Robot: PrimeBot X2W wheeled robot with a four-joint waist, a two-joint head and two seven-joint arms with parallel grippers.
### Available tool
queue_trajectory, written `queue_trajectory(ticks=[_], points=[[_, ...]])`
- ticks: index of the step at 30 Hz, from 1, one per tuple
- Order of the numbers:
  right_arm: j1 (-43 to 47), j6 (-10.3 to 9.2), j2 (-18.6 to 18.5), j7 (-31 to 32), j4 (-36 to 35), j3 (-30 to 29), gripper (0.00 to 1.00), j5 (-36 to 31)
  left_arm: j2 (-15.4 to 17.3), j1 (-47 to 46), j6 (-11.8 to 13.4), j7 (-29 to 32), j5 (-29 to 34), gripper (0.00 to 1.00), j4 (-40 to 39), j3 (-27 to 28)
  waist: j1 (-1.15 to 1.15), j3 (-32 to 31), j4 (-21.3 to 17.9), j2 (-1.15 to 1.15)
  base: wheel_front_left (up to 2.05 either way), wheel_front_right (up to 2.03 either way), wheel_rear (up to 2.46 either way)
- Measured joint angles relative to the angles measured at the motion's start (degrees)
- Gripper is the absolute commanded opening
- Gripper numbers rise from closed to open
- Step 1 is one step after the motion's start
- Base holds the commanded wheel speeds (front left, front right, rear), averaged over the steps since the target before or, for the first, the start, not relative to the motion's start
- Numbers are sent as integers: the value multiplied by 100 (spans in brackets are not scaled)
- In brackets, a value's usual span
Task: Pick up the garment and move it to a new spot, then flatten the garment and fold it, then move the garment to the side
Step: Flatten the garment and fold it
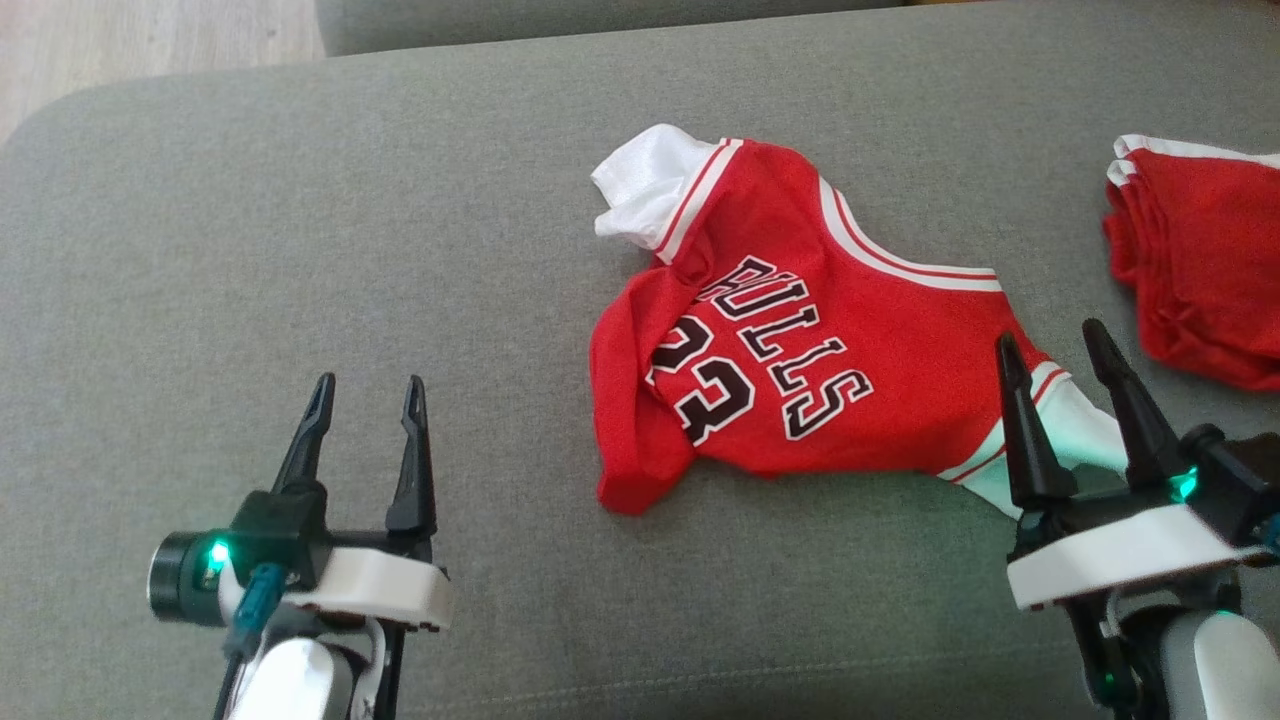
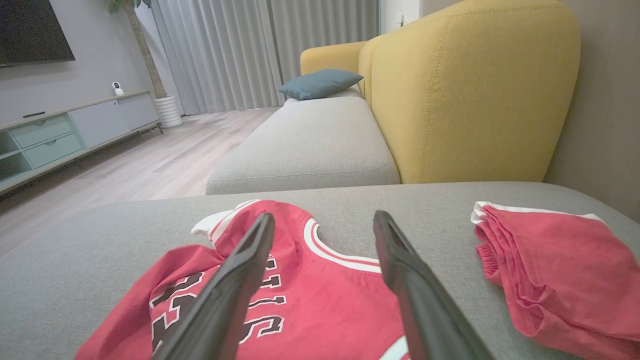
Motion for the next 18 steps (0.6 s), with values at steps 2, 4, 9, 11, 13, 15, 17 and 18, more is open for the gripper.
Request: queue_trajectory(ticks=[2, 4, 9, 11, 13, 15, 17, 18], points=[[48, 0, 1, 1, 3, -1, 100, 0, 0, -2, 4, 7, -1, 100, -21, -3, 0, -1, 20, 0, 0, 0, 0], [53, 0, 2, 1, 16, 0, 100, 0, 1, -2, 4, 25, -1, 100, -26, -3, 0, 1, 27, 0, 0, 0, 0], [49, 0, 4, 1, 31, 0, 100, 0, 4, -2, 5, 25, -1, 100, -29, -24, 0, -3, 38, 0, 0, 0, 0], [49, 0, 4, 1, 33, -1, 100, 0, 5, -2, 7, 25, -2, 100, -33, -42, 0, -6, 39, 0, 0, 0, 0], [49, 0, 4, 2, 33, -1, 100, 1, 5, -2, -13, 30, -22, 100, -63, -109, 0, -5, 40, 0, 0, 0, 0], [49, 0, 5, 3, 35, -1, 100, 13, -22, -11, -255, 208, -133, 100, -70, -364, 0, 17, 36, 0, 0, 0, 0], [48, 0, 5, 5, 35, 1, 100, 32, -80, -31, -469, 378, -160, 100, -43, -635, 0, 66, 26, 0, 0, 0, 0], [44, 0, 5, 11, 41, 7, 100, 48, -134, -44, -578, 477, -172, 100, 14, -776, 0, 94, 17, 0, 0, 0, 0]])
